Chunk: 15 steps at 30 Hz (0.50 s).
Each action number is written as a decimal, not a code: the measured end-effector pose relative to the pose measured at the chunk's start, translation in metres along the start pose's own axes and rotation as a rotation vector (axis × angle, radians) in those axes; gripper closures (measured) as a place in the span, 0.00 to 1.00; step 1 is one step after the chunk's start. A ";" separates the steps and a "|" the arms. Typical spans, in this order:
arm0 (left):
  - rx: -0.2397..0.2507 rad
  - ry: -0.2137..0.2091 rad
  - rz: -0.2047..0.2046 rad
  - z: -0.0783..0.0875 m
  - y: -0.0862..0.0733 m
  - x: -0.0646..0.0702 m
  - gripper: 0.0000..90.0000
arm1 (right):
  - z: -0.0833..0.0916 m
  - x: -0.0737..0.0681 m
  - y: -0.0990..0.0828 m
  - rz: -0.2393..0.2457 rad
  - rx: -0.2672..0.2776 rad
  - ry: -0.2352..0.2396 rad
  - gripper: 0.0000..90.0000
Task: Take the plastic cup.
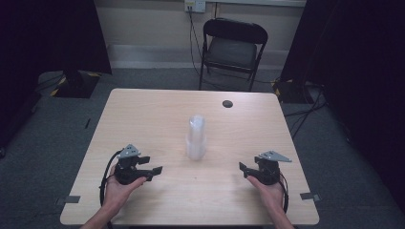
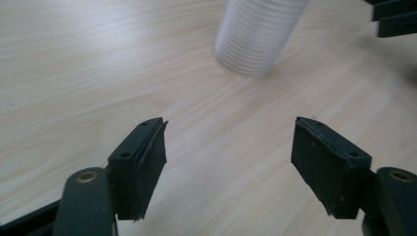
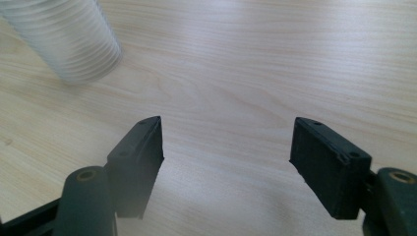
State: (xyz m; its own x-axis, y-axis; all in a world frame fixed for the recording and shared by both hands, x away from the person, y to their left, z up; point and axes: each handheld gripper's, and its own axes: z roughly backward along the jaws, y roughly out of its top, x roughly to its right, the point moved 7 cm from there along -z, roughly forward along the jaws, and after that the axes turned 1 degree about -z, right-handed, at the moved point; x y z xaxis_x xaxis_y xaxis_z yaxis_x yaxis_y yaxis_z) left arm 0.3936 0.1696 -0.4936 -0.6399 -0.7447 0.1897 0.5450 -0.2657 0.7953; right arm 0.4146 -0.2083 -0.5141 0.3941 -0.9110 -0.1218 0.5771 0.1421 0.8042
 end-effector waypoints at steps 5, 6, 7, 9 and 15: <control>0.006 -0.005 -0.003 -0.003 0.005 0.000 0.30 | -0.001 -0.003 0.000 0.018 -0.009 0.006 0.32; 0.002 0.015 0.003 -0.003 0.006 -0.001 0.30 | -0.001 -0.004 0.000 0.022 -0.011 0.006 0.33; 0.008 0.019 0.007 -0.004 0.007 -0.001 0.30 | -0.002 -0.004 0.000 0.034 -0.011 -0.004 0.34; 0.014 0.014 0.006 -0.003 0.011 0.001 0.30 | -0.004 -0.007 -0.001 0.040 -0.018 -0.005 0.34; 0.048 -0.006 -0.014 0.003 0.017 0.010 0.33 | 0.001 -0.019 0.004 0.055 0.004 0.044 0.35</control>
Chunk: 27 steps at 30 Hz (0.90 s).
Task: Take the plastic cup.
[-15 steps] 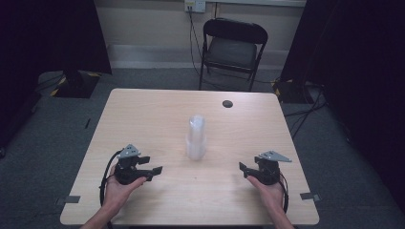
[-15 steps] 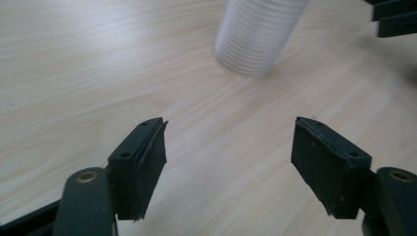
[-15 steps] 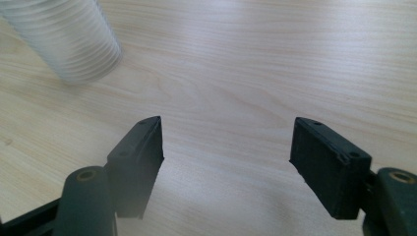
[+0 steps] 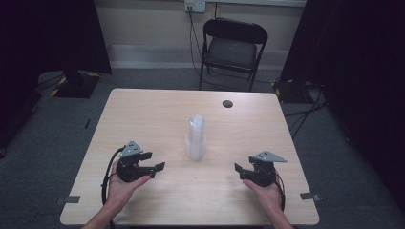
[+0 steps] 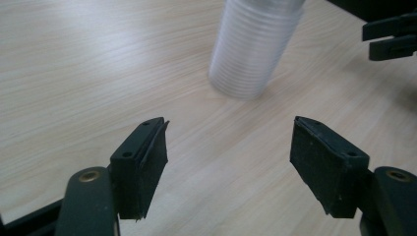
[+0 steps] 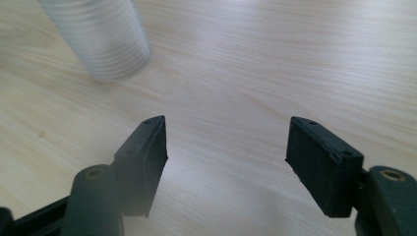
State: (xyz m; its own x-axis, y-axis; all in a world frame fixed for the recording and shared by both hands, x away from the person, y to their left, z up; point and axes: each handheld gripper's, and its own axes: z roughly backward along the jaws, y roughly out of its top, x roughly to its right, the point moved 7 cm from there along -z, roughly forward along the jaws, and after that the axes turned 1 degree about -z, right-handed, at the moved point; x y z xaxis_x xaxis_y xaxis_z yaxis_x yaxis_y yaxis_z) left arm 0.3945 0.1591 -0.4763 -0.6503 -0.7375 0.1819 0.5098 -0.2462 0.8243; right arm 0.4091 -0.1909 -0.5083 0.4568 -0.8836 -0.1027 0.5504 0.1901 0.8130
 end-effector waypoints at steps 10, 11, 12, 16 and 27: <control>0.058 -0.002 0.001 0.007 0.023 0.010 0.37 | 0.007 -0.007 0.003 0.020 0.020 0.031 0.31; 0.064 -0.007 -0.005 0.006 0.027 0.011 0.36 | 0.008 -0.008 0.004 0.019 0.022 0.032 0.32; 0.063 -0.004 -0.016 0.005 0.030 0.012 0.36 | 0.008 -0.008 0.004 0.018 0.026 0.036 0.32; 0.076 -0.009 -0.034 0.000 0.044 0.015 0.34 | 0.010 -0.008 0.004 0.021 0.025 0.037 0.32; 0.070 -0.018 -0.078 -0.015 0.071 0.026 0.21 | 0.016 -0.007 0.006 0.018 0.054 0.040 0.31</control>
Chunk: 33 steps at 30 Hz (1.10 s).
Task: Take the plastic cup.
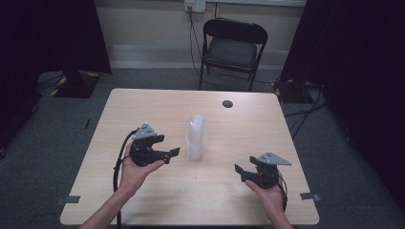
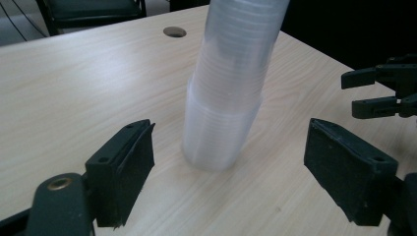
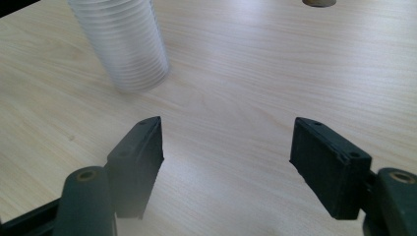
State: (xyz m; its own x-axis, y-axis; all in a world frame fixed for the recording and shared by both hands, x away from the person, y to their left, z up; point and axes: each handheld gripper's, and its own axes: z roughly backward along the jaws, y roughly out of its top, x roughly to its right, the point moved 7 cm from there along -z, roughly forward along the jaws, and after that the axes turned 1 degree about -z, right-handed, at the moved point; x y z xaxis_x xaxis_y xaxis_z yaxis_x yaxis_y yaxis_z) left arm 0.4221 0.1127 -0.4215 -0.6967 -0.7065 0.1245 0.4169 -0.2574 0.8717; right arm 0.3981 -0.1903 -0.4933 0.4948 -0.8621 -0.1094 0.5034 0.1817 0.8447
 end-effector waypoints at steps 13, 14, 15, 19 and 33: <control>0.026 -0.055 0.017 -0.028 0.024 -0.001 0.22 | -0.001 0.000 -0.002 -0.005 -0.013 0.007 0.31; 0.020 -0.054 0.012 -0.031 0.024 -0.001 0.22 | -0.001 0.001 -0.002 -0.008 -0.014 0.009 0.31; 0.016 -0.046 0.007 -0.033 0.025 -0.001 0.22 | -0.002 0.000 -0.002 -0.013 -0.014 0.011 0.31; 0.033 -0.020 -0.015 -0.040 0.031 0.000 0.22 | -0.001 0.000 -0.002 -0.012 -0.015 0.013 0.31; 0.046 -0.031 -0.050 -0.062 0.043 0.002 0.21 | -0.003 0.004 -0.005 -0.008 -0.023 -0.006 0.31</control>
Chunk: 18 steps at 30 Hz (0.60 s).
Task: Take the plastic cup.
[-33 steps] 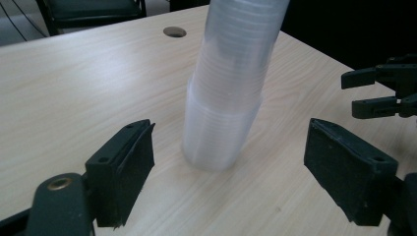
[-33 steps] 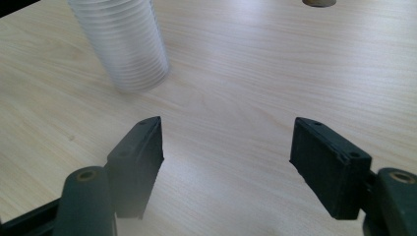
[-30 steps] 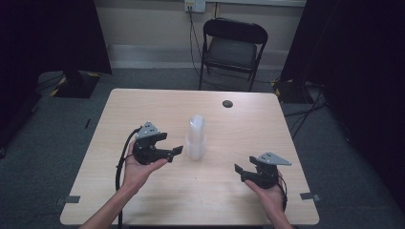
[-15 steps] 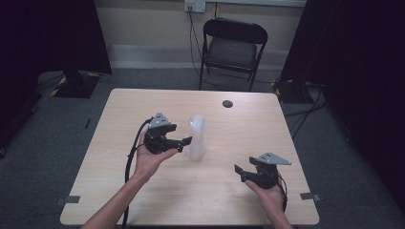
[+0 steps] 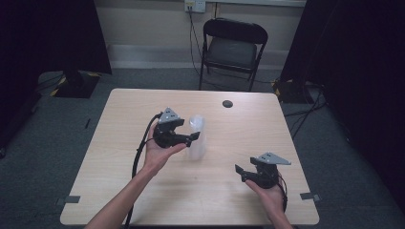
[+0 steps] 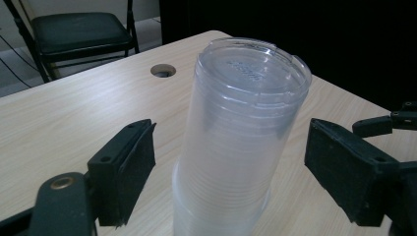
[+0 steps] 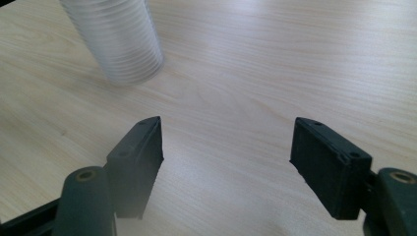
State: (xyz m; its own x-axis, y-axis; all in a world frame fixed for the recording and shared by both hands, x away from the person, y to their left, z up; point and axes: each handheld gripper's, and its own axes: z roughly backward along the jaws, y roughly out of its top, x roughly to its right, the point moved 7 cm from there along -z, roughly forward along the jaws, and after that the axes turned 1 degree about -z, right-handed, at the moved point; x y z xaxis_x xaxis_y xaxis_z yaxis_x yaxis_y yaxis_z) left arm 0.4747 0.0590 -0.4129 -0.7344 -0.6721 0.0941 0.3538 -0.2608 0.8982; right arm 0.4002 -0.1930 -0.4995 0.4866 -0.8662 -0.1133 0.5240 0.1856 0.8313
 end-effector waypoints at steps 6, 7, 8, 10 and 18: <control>-0.001 -0.003 -0.005 -0.010 -0.001 0.001 0.27 | -0.002 0.002 -0.001 0.003 0.001 -0.005 0.30; -0.001 -0.005 -0.005 -0.012 -0.001 0.001 0.28 | -0.002 0.002 -0.001 0.004 0.001 -0.007 0.29; -0.007 -0.007 -0.015 -0.014 -0.002 0.001 0.28 | -0.002 0.002 -0.001 0.004 0.000 -0.010 0.29; -0.009 -0.009 -0.013 -0.018 -0.002 -0.001 0.27 | -0.001 0.002 -0.003 0.002 -0.003 -0.014 0.28; -0.025 -0.010 -0.029 -0.035 0.003 0.001 0.28 | -0.002 0.005 -0.006 -0.006 -0.010 -0.017 0.28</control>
State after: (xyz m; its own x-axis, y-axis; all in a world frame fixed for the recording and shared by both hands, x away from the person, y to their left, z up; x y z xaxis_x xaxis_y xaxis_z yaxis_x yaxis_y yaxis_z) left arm 0.4954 0.0337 -0.4248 -0.7503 -0.6571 0.0726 0.3468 -0.2977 0.8894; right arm 0.4010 -0.1976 -0.5061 0.4713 -0.8752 -0.1092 0.5337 0.1845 0.8253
